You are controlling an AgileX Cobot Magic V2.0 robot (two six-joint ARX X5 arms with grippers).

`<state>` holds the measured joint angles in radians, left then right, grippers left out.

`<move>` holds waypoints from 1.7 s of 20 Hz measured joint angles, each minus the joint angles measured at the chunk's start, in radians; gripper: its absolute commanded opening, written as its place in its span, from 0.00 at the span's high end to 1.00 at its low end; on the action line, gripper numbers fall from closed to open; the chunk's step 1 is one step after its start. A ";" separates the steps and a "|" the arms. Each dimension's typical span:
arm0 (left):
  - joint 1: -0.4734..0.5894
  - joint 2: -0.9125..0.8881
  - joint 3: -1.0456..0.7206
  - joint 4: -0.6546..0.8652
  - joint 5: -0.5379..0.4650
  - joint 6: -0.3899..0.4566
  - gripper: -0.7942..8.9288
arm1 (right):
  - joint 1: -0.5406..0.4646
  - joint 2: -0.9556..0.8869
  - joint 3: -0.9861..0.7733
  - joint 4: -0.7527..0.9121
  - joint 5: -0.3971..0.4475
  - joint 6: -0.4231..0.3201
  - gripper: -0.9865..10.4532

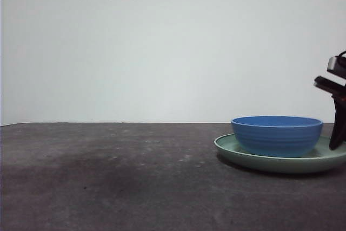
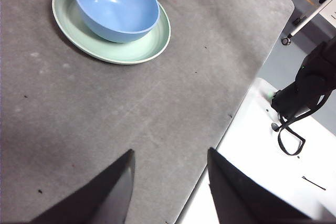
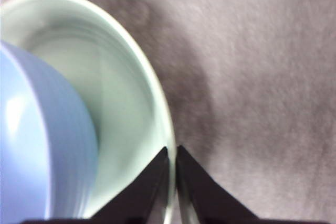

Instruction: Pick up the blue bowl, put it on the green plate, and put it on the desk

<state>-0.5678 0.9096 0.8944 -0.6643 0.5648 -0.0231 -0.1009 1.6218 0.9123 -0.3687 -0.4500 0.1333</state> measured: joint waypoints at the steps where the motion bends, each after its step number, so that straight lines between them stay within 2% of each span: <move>1: 0.000 0.000 0.000 0.000 0.000 0.000 0.69 | 0.000 -0.023 0.000 0.002 -0.008 0.006 0.91; 6: 0.000 0.000 0.000 0.000 0.000 0.000 0.69 | 0.005 -0.154 0.000 0.015 -0.072 0.066 0.91; 9: 0.000 0.000 0.000 0.000 0.000 0.000 0.69 | 0.036 -0.201 0.000 0.016 -0.072 0.101 0.91; 12: 0.000 0.000 0.000 0.000 0.000 0.000 0.69 | 0.109 -0.212 0.002 0.017 -0.069 0.138 0.91; 17: 0.000 0.000 0.000 0.000 0.000 0.000 0.69 | 0.279 -0.209 0.003 0.090 -0.006 0.200 0.91; 27: 0.000 0.000 0.000 0.000 0.000 0.000 0.69 | 0.454 0.008 0.037 0.224 0.062 0.307 0.91; 34: 0.000 0.000 0.000 -0.008 0.000 0.000 0.69 | 0.471 0.118 0.056 0.243 0.087 0.320 0.91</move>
<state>-0.5678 0.9096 0.8944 -0.6724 0.5648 -0.0235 0.3702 1.7401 0.9688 -0.1253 -0.3634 0.4538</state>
